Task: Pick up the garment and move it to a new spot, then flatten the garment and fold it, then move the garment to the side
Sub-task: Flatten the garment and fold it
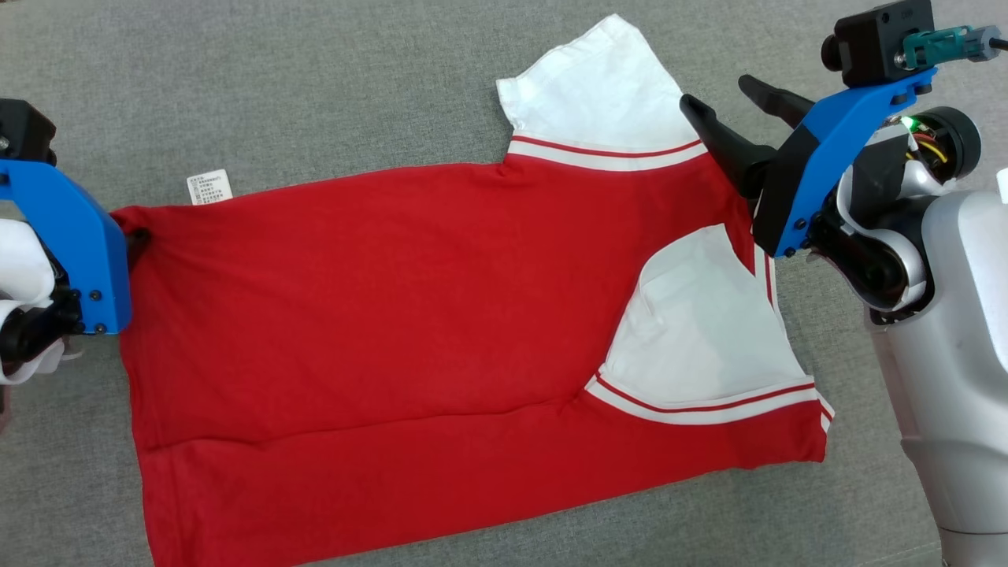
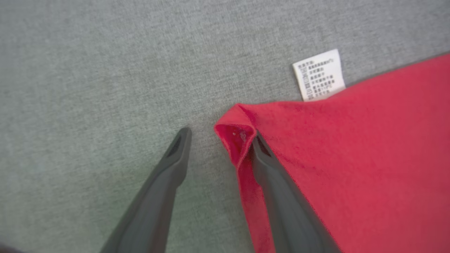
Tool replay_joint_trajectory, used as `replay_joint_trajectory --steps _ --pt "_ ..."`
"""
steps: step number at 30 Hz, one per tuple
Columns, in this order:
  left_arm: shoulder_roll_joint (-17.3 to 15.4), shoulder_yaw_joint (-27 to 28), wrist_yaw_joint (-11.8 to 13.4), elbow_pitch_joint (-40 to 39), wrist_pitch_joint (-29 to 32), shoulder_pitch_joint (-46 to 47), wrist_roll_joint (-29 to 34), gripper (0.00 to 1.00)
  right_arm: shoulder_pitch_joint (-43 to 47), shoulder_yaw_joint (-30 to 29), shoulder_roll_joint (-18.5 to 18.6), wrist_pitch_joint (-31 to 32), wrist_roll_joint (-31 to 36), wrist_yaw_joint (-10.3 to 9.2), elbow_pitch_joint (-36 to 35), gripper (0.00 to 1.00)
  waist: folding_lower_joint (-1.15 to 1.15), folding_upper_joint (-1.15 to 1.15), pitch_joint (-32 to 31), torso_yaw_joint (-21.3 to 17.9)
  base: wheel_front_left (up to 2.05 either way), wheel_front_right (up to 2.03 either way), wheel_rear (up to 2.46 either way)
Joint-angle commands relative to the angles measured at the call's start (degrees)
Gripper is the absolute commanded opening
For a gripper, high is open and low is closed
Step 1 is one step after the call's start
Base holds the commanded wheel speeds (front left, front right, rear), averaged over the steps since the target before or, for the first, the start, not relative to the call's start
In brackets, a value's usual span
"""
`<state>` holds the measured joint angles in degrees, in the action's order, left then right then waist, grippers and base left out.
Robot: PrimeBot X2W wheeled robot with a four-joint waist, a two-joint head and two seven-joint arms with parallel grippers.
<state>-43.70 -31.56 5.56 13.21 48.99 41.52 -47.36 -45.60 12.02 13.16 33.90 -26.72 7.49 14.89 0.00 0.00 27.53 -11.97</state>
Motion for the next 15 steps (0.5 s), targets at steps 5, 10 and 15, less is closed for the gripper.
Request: replay_joint_trajectory --steps 5,10,15 --pt "1.3 -2.6 -2.1 0.9 3.8 -1.9 -2.1 0.0 -2.0 -0.3 0.6 -0.1 -0.8 0.0 1.4 1.0 0.0 0.0 0.9 1.0 0.0 0.0 0.0" --pt "3.0 -2.8 -3.6 -1.4 0.7 -1.7 -1.8 0.0 -5.4 -3.4 1.1 -0.9 0.8 0.0 5.8 1.0 0.0 0.0 1.4 3.2 0.0 0.0 0.0" --pt "5.7 -3.4 -5.0 -3.2 -2.9 -0.8 -1.2 0.0 -11.3 -7.8 0.2 -1.1 5.5 0.0 14.5 1.0 0.0 0.0 2.4 6.9 0.0 0.0 0.0"
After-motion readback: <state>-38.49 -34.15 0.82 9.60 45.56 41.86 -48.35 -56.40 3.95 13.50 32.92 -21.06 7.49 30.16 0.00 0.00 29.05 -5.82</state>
